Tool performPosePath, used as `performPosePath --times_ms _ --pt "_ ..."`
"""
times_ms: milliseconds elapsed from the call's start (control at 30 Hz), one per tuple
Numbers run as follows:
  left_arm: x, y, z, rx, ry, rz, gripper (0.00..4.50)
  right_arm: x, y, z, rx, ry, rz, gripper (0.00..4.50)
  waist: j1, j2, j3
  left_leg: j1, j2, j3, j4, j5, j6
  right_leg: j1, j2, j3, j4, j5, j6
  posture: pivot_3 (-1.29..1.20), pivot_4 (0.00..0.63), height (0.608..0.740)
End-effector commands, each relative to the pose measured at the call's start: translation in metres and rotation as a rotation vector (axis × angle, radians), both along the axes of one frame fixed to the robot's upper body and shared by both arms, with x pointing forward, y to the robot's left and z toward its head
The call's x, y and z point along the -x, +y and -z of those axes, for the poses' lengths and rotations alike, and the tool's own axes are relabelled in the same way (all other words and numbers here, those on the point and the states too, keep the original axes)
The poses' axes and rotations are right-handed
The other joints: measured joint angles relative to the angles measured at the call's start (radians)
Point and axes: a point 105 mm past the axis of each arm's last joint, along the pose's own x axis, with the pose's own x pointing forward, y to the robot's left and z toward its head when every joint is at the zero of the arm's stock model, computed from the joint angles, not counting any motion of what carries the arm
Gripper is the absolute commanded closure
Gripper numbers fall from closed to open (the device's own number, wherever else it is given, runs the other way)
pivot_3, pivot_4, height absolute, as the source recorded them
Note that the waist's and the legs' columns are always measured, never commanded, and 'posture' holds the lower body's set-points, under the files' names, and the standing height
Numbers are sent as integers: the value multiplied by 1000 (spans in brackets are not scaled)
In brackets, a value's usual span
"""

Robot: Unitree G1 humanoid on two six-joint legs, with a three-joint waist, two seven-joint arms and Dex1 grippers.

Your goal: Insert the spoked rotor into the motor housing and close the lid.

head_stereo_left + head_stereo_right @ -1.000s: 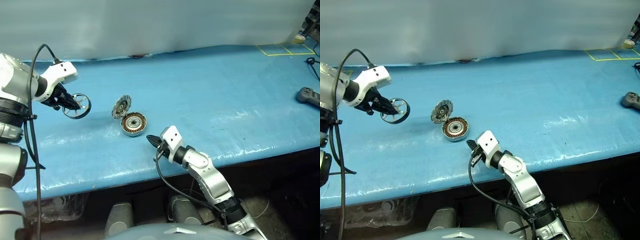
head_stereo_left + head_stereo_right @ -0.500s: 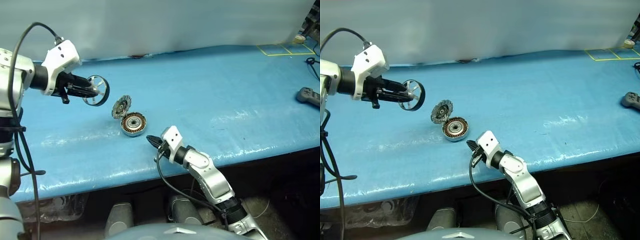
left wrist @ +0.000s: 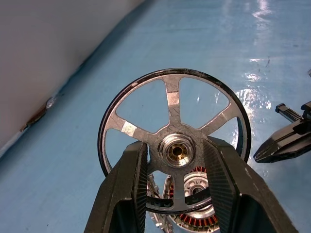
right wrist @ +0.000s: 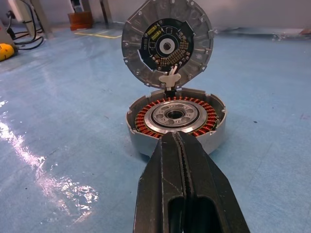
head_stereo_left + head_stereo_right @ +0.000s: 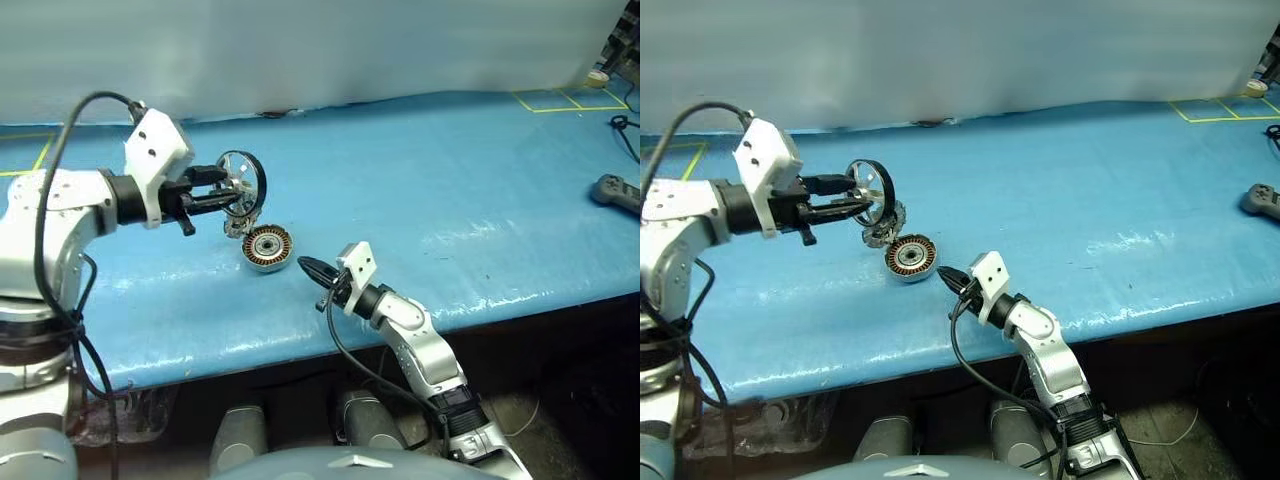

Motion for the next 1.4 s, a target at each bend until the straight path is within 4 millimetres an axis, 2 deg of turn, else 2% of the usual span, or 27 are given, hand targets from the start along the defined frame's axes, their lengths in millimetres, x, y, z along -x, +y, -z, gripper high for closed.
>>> performPosePath --times_ms 33,167,367,500,700,967,1400 --pt "3 -2 -14 62 -135 -69 3057 -2 -2 -10 -11 -44 -33 4500 0 0 0 0 0 0 0 0 0 0 0 0 0 0 0 0 150 740" --pt "5 -9 -8 120 -232 -124 3057 -1 -3 -8 -2 -36 -51 4500 0 0 0 1 0 1 0 0 0 1 0 1 0 0 0 0 150 740" --pt "17 -19 8 165 -252 -160 3057 -5 -7 -7 -11 -22 -50 4500 1 0 0 2 0 1 0 0 0 2 0 1 0 1 0 0 150 740" --pt "25 -27 31 219 -175 -174 3057 -8 -8 -4 -8 -16 -53 4500 1 0 0 3 0 2 0 0 0 3 -1 2 -1 1 0 0 150 740" --pt "30 -30 68 200 -37 -183 3057 -12 -8 -1 5 -21 -51 4500 0 0 0 4 0 2 0 0 0 3 0 2 -1 0 -1 0 150 740" --pt "14 -17 85 98 -36 -188 3057 -13 -4 3 78 -54 -88 4500 0 0 0 4 0 3 0 0 0 2 0 2 -1 -2 -5 0 150 740" --pt "-6 -13 93 36 -51 -128 3057 -13 -13 11 158 -39 -164 4500 -2 1 0 3 0 3 -1 0 0 2 0 2 -2 -2 -4 0 150 740"
